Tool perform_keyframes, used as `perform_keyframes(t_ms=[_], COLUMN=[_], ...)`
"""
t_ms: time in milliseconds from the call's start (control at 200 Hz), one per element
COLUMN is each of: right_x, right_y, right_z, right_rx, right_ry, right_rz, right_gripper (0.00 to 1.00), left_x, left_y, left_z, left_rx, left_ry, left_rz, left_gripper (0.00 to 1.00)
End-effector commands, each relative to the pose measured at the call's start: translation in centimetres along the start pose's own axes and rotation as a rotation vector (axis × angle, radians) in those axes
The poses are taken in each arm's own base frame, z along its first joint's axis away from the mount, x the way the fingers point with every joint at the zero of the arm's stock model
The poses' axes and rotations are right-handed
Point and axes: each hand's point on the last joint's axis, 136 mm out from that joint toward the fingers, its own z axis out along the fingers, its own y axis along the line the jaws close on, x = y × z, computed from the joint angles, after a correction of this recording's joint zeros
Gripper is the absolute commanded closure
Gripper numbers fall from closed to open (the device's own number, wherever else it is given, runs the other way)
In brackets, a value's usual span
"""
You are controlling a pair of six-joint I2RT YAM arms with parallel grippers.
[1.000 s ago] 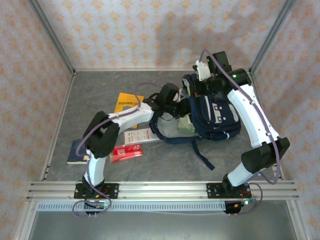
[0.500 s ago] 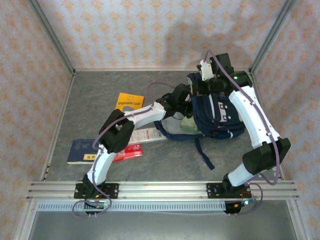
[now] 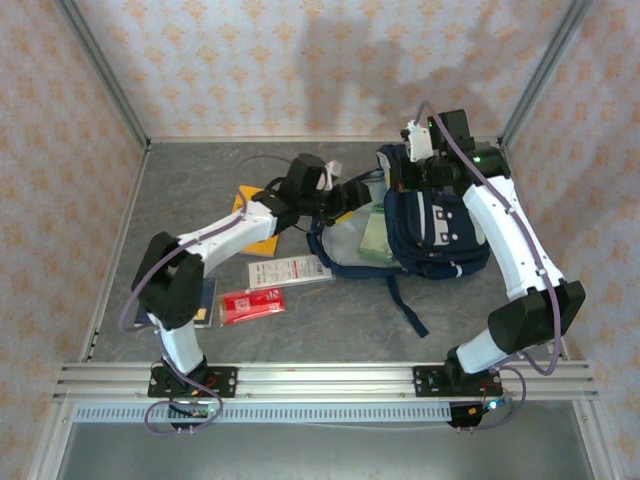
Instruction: Pack the student bag
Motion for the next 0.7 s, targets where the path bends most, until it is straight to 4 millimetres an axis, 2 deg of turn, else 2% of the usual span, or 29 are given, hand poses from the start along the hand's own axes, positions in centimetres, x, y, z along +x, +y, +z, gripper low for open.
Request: perform_keyframes(t_ms=[0, 75, 160, 265, 325, 380, 425, 530, 595, 696], right_x=[-1.1, 0.1, 1.0, 1.0, 0.9, 0.9, 1.1, 1.9, 1.7, 0.9], right_y=[-1.6, -2.9, -4.7, -6.7, -6.9, -5.9, -4.4, -1.0, 0.4, 2.5], right_z=[-0.8, 0.1, 1.0, 1.6, 2.1, 2.9, 3.9, 5.7, 5.9, 5.0], right_rx=[0.108, 0.210, 0.376, 0.536, 0.571, 0.545, 0.470, 0.337, 0.302, 0.263], right_ry=[-0.063, -0.010, 0.050, 0.090, 0.107, 0.109, 0.109, 0.105, 0.075, 0.011], right_rz=[-0.050, -0.089, -0.155, -0.202, -0.232, -0.252, -0.251, -0.233, -0.211, -0.202], right_gripper=[1.00, 1.00, 1.00, 1.00, 1.00, 1.00, 0.99, 0.81, 0.70, 0.62], left_x=[0.1, 0.2, 0.1, 0.4, 0.7, 1.0, 1.2, 1.2, 1.3, 1.8], left_y=[1.0, 2.1, 4.6, 7.7, 9.7, 11.3, 12.6, 14.6, 15.6, 17.3], left_z=[-4.2, -6.6, -9.0, -11.2, -12.5, -13.4, -14.1, -15.1, -15.1, -14.9], left_rx=[-0.103, -0.191, -0.333, -0.448, -0.518, -0.567, -0.602, -0.636, -0.664, -0.722], left_ry=[-0.009, -0.016, -0.043, -0.078, -0.094, -0.107, -0.119, -0.134, -0.120, -0.075], left_rz=[0.100, 0.145, 0.147, 0.081, 0.043, 0.021, 0.001, -0.048, -0.041, -0.033], left_gripper=[0.20, 0.20, 0.21, 0.21, 0.22, 0.22, 0.22, 0.23, 0.23, 0.24])
